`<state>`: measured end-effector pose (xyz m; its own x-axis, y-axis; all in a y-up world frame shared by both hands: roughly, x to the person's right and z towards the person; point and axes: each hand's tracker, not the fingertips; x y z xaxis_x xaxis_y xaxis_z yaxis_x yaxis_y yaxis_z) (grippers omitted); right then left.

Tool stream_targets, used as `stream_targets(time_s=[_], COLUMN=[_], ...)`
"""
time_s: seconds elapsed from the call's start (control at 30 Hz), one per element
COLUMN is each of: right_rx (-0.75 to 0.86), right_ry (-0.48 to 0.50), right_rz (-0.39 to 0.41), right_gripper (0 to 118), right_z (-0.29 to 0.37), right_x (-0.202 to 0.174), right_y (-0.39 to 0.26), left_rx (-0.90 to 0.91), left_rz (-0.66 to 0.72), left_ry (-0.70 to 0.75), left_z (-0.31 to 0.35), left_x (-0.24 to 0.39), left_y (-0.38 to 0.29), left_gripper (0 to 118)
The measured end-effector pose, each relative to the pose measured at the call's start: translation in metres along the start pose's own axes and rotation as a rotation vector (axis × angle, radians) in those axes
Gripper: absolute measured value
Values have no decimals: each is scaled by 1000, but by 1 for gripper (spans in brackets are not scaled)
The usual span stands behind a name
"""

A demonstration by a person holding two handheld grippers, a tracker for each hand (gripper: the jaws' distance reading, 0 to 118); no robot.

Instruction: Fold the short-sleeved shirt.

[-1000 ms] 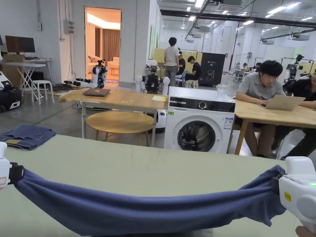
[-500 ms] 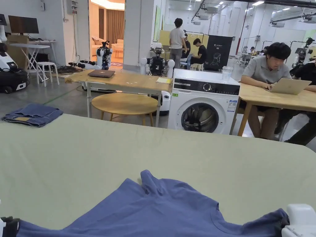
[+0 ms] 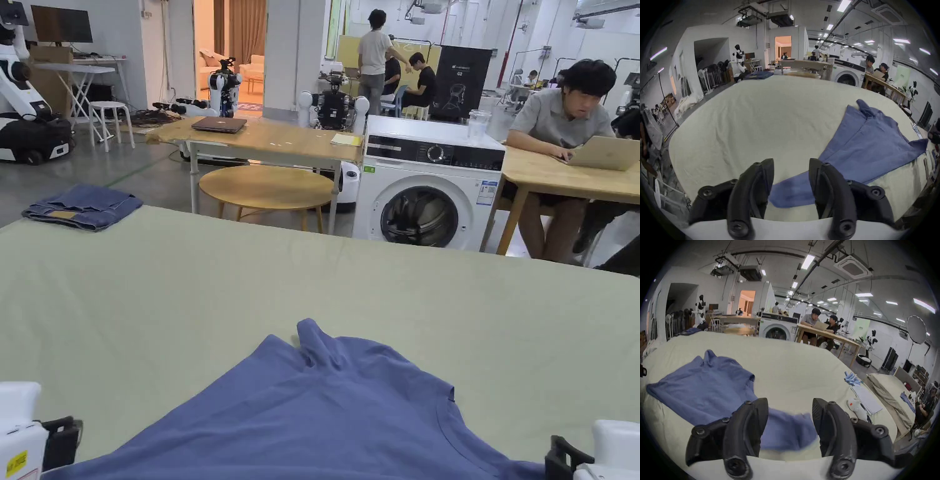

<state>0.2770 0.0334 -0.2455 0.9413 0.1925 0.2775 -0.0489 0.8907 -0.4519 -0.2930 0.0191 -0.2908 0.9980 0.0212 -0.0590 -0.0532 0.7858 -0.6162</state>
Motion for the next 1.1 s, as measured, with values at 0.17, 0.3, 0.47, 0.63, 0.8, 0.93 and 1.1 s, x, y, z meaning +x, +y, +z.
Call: stream_targets(time_s=[0.17, 0.3, 0.47, 0.63, 0.8, 0.93, 1.1], right_rx=[107, 182, 240, 228, 154, 134, 76], right_ry=[61, 140, 179, 247, 308, 264, 300], right_rz=[-29, -84, -120, -131, -149, -118, -76], right_gripper=[59, 55, 2, 0, 0, 0, 0], right_z=[15, 26, 40, 41, 32, 22, 6], right_x=[-37, -70, -103, -123, -133, -140, -149], right_y=[10, 14, 16, 18, 17, 9, 2], left_rx=[122, 218, 286, 283, 227, 122, -18], left_rz=[-22, -58, -89, -115, -72, 39, 147], left_ry=[-124, -159, -159, -138, -75, -54, -55], left_z=[13, 9, 17, 13, 6, 4, 5], left_x=[45, 76, 116, 131, 103, 51, -9], left_y=[7, 11, 9, 3, -8, -13, -9], left_gripper=[43, 42, 4, 0, 0, 0, 0])
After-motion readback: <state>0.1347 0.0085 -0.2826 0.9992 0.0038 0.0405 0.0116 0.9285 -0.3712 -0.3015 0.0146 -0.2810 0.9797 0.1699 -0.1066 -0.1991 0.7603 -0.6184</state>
